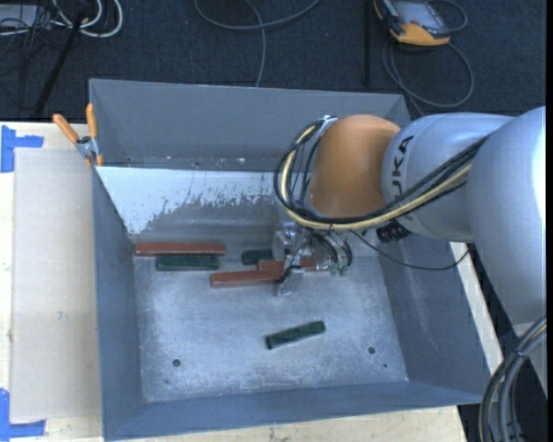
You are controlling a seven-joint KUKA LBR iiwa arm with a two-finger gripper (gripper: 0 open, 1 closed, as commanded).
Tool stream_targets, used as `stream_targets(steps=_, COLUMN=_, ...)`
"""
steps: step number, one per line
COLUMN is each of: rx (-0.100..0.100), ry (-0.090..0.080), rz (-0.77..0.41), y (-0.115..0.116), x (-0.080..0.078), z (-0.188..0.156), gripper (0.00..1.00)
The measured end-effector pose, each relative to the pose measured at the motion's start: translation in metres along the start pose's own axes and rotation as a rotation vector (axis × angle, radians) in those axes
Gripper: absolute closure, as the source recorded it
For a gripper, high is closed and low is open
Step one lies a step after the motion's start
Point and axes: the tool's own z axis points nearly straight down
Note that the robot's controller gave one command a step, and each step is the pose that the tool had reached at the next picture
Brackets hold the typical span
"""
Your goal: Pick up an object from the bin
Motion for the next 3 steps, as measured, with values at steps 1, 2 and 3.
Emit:
stream_targets(steps=1, rx=0.001, ry=0.026, rz=0.059, y=0.000, x=-0.003, z=-0.097, gripper=1.00)
stream_targets(steps=2, rx=0.000, ry=0.032, rz=-0.001, y=0.001, x=0.001, z=-0.035, gripper=1.00)
stream_targets(steps=3, rx=0.001, ry=0.019, rz=0.059, y=0.000, x=-0.005, z=-0.107, gripper=1.00)
